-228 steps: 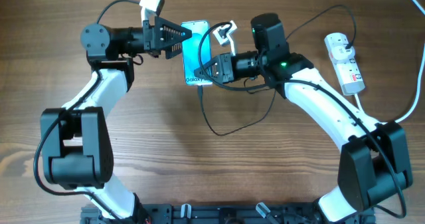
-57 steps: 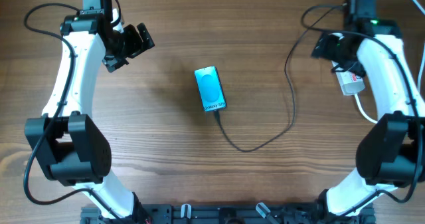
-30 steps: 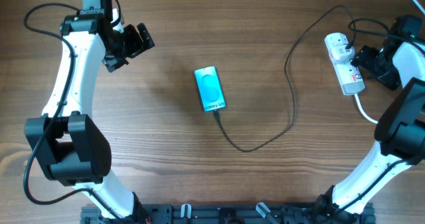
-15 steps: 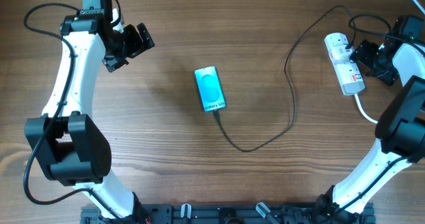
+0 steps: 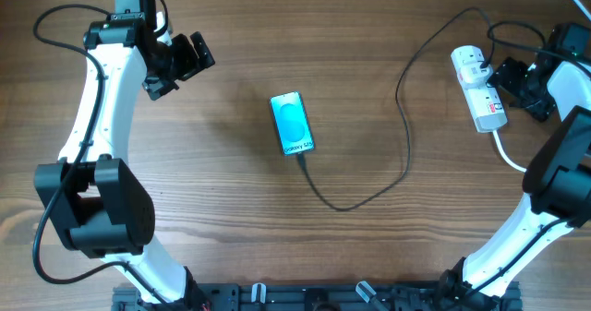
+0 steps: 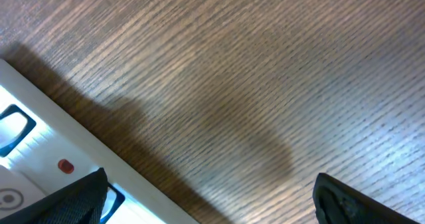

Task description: Plug charger to phone and switch on socket

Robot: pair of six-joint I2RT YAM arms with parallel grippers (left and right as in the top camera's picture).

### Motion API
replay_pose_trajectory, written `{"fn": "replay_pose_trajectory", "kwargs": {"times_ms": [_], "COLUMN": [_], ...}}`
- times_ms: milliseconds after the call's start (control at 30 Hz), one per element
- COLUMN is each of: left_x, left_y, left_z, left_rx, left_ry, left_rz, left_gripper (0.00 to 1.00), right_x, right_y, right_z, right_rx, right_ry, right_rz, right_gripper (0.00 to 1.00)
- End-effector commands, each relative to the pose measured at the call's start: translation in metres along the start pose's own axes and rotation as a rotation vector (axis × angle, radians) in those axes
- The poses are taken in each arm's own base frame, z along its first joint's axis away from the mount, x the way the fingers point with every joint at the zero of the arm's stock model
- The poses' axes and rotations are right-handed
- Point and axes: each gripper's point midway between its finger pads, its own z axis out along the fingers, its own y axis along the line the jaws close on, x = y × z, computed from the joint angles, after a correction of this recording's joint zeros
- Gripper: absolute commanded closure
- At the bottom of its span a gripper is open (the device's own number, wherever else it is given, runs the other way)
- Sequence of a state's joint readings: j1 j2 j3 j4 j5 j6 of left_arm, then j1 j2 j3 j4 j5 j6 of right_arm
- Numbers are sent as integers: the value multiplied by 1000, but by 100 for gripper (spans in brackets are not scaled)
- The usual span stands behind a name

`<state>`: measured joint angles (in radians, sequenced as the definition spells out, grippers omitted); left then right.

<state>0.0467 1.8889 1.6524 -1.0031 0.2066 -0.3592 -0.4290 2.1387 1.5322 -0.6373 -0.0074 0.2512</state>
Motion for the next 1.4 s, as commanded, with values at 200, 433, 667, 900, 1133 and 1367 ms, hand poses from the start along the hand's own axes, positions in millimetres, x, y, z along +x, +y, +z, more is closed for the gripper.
{"fn": "replay_pose_trajectory", "kwargs": {"times_ms": [200, 433, 667, 900, 1133, 1367], "left_x": [0, 0, 0, 0, 0, 0], "left_y": [-2, -2, -2, -2, -2, -2], "left_z": [0, 0, 0, 0, 0, 0], "left_rx": [-1, -1, -1, -1, -1, -1], "left_ry": [0, 0, 0, 0, 0, 0], "left_rz": [19, 19, 19, 19, 19, 19], "left_gripper": [0, 0, 0, 0, 0, 0], "right_x": [26, 21, 2, -15, -40, -4], "right_y": [-6, -3, 9, 9, -7, 0], "right_z": [25, 26, 13, -7, -57, -38], "right_rx": [47, 35, -27, -23, 72, 19], "right_ry": [44, 24, -35, -105, -235, -107], "right_rz": [32, 37, 28, 27, 62, -15], "right_gripper": [0, 0, 0, 0, 0, 0]}}
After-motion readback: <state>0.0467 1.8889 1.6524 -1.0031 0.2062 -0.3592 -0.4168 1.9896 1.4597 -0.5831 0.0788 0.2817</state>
